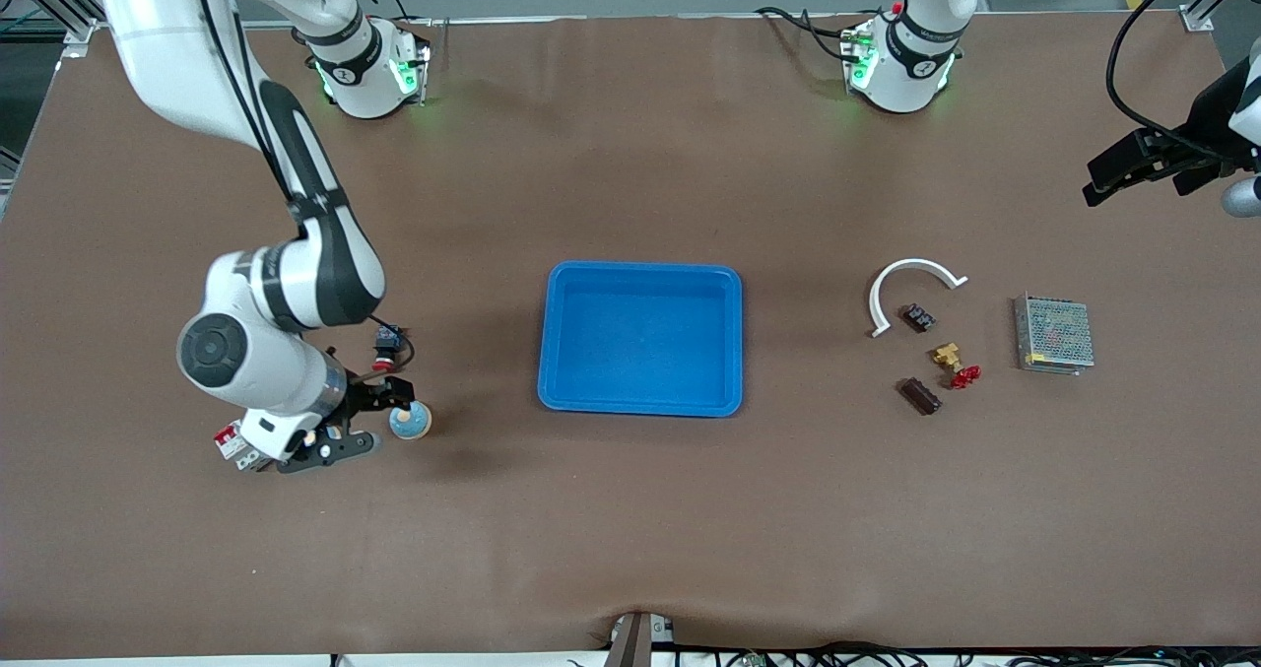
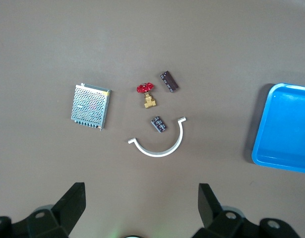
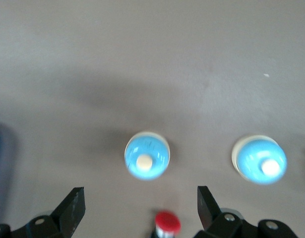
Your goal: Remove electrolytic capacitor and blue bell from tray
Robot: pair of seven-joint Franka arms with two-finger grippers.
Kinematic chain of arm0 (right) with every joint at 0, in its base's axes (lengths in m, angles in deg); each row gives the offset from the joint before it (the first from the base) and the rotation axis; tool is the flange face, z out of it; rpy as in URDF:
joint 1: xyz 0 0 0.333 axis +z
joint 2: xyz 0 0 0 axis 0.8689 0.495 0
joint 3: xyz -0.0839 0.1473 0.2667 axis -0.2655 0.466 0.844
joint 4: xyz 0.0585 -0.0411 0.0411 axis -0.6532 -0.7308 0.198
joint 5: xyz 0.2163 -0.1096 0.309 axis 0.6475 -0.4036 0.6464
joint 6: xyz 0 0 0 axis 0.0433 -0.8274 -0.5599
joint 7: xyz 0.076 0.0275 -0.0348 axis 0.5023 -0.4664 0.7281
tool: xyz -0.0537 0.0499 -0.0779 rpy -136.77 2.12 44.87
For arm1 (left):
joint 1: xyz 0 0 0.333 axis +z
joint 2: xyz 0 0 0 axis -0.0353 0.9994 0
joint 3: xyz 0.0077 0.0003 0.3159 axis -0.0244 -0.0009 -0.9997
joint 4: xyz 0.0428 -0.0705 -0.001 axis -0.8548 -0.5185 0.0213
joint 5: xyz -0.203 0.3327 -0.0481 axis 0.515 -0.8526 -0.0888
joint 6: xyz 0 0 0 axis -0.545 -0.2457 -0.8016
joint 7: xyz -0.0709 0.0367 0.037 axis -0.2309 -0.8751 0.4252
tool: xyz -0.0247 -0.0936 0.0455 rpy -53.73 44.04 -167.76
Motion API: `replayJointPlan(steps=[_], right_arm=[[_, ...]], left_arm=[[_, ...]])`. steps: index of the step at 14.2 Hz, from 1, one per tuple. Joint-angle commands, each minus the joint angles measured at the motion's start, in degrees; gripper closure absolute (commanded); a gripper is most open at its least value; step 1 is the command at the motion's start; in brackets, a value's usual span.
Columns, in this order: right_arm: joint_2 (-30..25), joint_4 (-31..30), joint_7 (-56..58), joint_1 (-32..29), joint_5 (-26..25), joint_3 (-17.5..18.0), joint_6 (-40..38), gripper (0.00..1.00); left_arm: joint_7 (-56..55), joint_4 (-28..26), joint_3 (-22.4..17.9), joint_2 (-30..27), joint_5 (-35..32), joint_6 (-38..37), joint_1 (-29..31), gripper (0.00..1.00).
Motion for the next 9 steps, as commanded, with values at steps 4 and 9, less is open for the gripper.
replayJointPlan(steps=[4, 9], right_arm=[[-16.12, -1.88, -0.92, -1.20, -0.94, -3.65, -21.49, 0.00], [-25.97, -1.97, -3.44, -1.20, -1.54, -5.86, -30.65, 0.00]], left_arm=[[1.18, 0.83, 0.05, 0.31, 0.59, 0.11, 0.32, 0.00], [1.18, 0.83, -0.03, 0.31, 0.59, -0.07, 0.41, 0.00]])
